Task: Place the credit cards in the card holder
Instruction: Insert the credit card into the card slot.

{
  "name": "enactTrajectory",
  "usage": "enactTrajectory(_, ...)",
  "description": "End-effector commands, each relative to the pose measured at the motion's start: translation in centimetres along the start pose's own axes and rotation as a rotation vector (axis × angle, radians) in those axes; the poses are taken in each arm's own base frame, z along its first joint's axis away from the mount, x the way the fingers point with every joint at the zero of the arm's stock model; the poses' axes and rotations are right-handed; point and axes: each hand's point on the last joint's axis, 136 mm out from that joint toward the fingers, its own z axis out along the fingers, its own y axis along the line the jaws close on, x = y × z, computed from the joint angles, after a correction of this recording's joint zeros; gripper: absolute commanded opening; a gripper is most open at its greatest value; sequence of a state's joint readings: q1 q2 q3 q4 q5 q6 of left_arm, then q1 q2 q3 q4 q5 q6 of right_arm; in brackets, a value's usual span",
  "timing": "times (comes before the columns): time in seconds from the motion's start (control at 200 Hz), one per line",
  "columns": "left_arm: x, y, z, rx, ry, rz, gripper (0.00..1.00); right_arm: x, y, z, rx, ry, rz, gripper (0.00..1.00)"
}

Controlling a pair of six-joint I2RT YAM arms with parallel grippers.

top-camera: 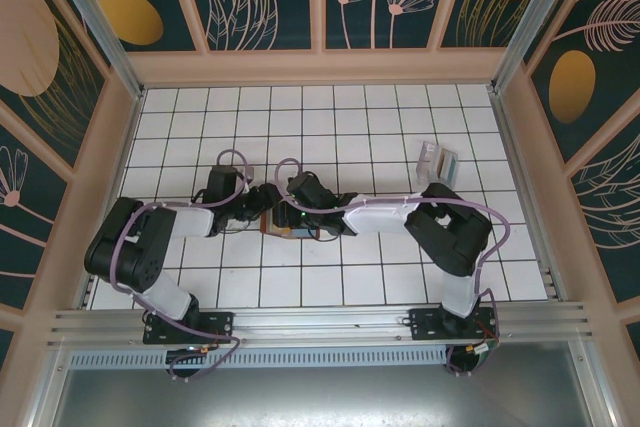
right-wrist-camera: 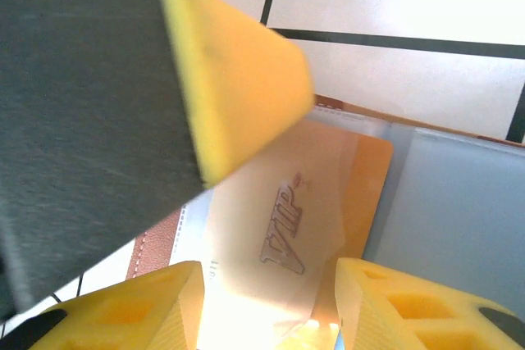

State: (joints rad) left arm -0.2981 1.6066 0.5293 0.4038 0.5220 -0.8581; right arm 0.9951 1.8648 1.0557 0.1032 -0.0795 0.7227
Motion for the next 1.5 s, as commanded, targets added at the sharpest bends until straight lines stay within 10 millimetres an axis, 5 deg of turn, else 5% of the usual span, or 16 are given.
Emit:
enactTrajectory(0.0, 0.9, 4.1, -1.4, -0.18, 0.01, -0.049, 0.58, 0.5, -0.4, 0.0, 0.027, 0.005, 0.02, 0.47)
enactTrajectory(0.345, 0.5, 6.0, -4.5, -0.286, -0.088, -0.089, 0.5, 1.4, -0.9, 1.2, 0.052, 0.05, 0.024, 0.48)
enactTrajectory(0.48, 0.9, 6.0, -5.2, -0.295, -0.095, -0.083, 0.31, 1.3, -0.8, 1.2, 0.049, 0.05, 0.019, 0.5)
enactTrajectory(0.801, 3.4, 4.4, -4.4, -0.127, -0.008, -0.061, 0.1, 1.5, 0.1, 2.0, -0.004, 0.075, 0.006, 0.5)
enactTrajectory(1.496, 3.8, 5.2, -2.3, -0.109, 0.055, -0.105, 0.1, 0.1, 2.3, 1.7, -0.056, 0.036, -0.039, 0.49)
